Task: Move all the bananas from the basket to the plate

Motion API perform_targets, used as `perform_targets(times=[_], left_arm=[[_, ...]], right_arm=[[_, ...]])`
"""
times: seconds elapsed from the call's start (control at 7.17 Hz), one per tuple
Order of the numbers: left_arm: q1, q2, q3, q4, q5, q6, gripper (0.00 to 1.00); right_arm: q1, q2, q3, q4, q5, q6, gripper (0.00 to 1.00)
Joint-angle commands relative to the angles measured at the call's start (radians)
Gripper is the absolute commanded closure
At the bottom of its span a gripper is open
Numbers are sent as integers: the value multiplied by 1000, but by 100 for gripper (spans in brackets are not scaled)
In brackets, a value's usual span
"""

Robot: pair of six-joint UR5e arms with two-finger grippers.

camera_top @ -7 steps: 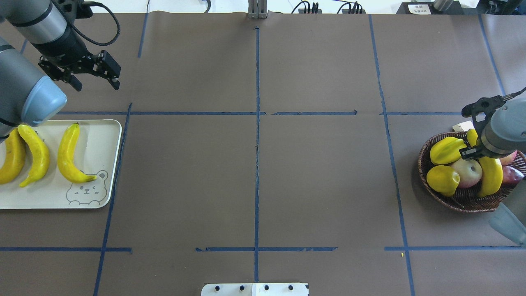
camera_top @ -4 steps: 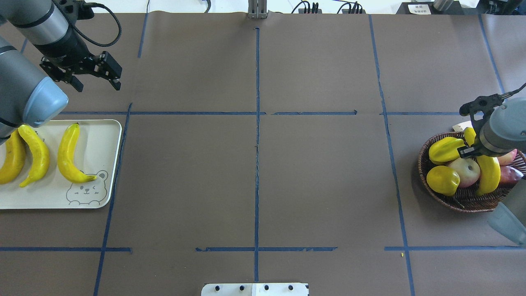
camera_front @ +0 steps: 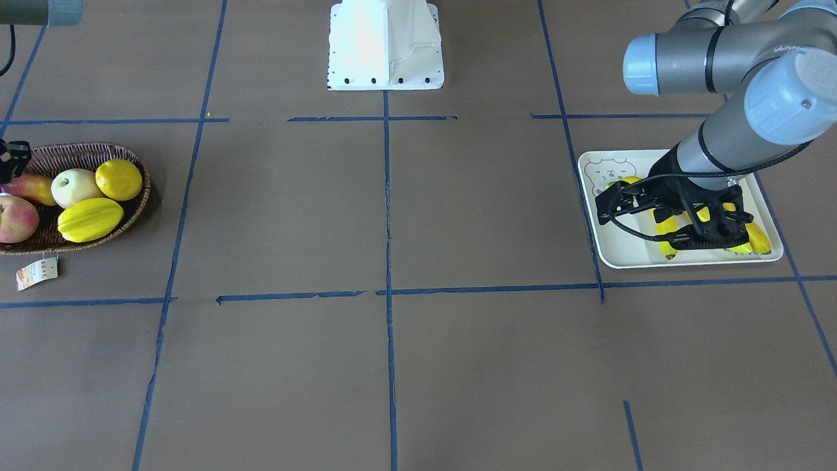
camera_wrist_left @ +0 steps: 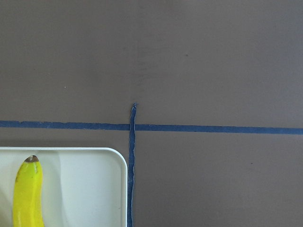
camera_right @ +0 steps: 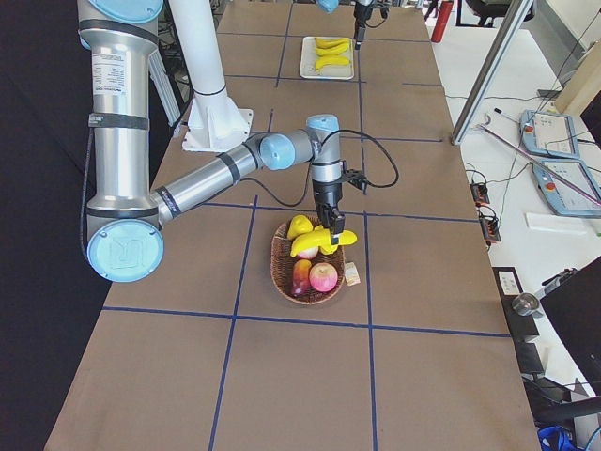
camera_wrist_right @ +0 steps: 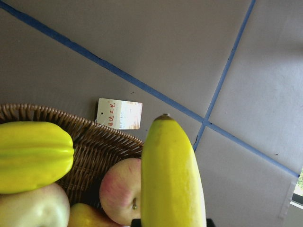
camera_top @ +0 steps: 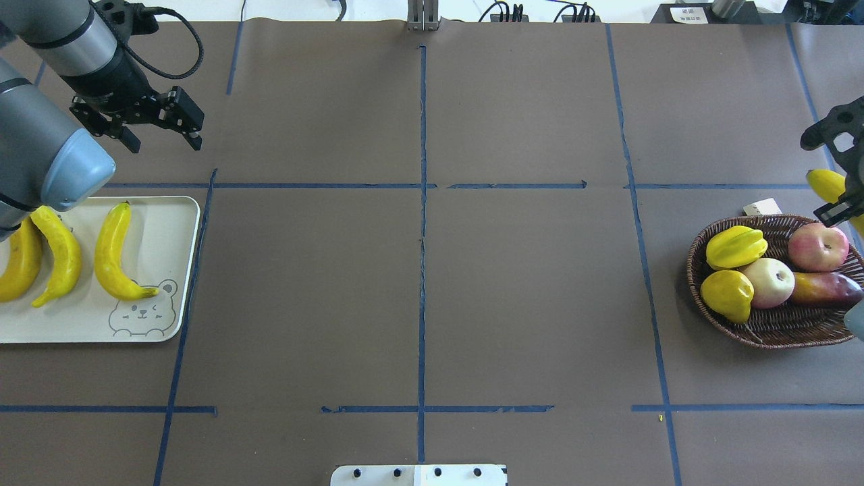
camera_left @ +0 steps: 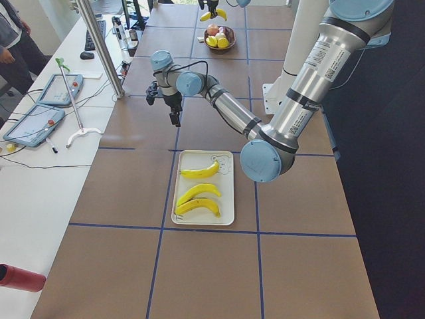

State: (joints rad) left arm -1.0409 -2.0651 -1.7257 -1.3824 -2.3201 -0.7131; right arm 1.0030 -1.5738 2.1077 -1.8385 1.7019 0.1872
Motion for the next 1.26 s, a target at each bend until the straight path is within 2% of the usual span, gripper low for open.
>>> perform_targets(times=[0.0,0.28,0.56,0.7,0.84,1.12], left_arm=[[1,-3,0,-30,-1,-8,0],[13,-3,6,-174,-1,-130,0],[22,-7,41,-359,-2,-314,0],[22,-22,82,-465,-2,-409,0],[30,-38,116,-559,-2,-504,0],[64,-96,175,-709,-1,-676,0]], right_arm=[[-2,142,-6,-42,10,-49,83],[-15,282,-84,-38,98,-25,82],[-58,421,-155,-36,171,155,82],[-79,457,-188,38,174,229,75],[-93,453,-233,188,221,374,75],[-138,454,-364,563,262,631,76]])
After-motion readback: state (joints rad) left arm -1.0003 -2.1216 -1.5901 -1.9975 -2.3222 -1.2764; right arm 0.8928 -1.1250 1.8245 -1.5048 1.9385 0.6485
